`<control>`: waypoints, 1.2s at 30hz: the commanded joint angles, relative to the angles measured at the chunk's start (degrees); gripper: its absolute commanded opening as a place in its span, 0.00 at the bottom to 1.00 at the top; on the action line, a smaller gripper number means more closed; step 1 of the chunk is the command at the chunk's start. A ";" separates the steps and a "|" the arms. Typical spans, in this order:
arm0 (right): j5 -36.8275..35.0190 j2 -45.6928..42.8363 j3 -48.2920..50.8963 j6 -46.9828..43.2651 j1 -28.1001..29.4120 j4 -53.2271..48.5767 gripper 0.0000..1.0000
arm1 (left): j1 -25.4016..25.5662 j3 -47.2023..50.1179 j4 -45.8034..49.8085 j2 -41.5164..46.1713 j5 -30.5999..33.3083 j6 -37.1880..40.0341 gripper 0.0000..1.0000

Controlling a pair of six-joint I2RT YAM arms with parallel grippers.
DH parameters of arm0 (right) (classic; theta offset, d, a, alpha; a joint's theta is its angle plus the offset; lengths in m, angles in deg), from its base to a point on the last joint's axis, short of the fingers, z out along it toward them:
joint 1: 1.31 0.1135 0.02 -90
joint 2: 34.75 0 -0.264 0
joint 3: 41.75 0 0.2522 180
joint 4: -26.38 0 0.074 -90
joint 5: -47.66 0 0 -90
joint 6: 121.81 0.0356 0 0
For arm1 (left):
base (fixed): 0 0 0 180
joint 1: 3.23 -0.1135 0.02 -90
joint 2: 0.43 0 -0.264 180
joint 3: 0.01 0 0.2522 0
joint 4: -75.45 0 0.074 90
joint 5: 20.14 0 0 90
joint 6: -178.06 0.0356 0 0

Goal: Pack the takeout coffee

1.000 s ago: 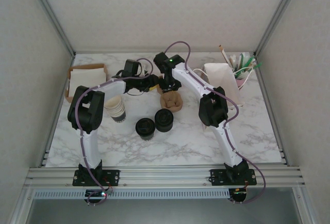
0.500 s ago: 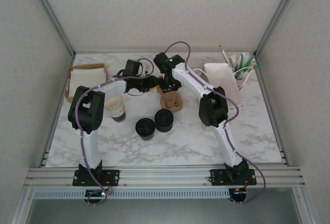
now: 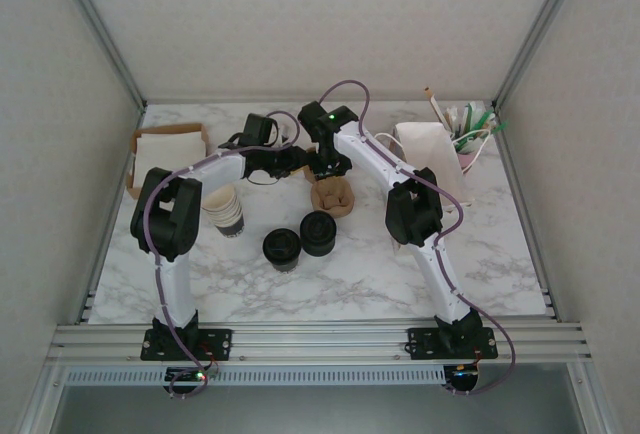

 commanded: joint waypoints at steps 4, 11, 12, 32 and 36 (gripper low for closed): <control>1.47 -1.15 -0.36 0.03 0.18 -0.87 0.27 | 0.67 -1.81 1.17 2.08 1.41 1.45 0.27; 1.57 -1.07 -0.44 0.00 0.13 -0.93 0.27 | 0.96 -1.60 -0.33 1.27 0.10 0.68 0.30; 1.75 -0.99 -0.45 -0.03 0.13 -0.87 0.27 | 1.12 -1.68 -0.58 1.32 -0.08 0.61 0.29; 2.40 -1.20 -0.45 -0.14 0.43 -0.60 0.27 | 1.42 -0.99 -4.39 0.19 -4.78 -1.89 0.38; 2.38 -1.50 -0.36 -0.22 0.47 -0.51 0.28 | 1.50 -0.72 -4.56 -0.05 -4.83 -1.97 0.39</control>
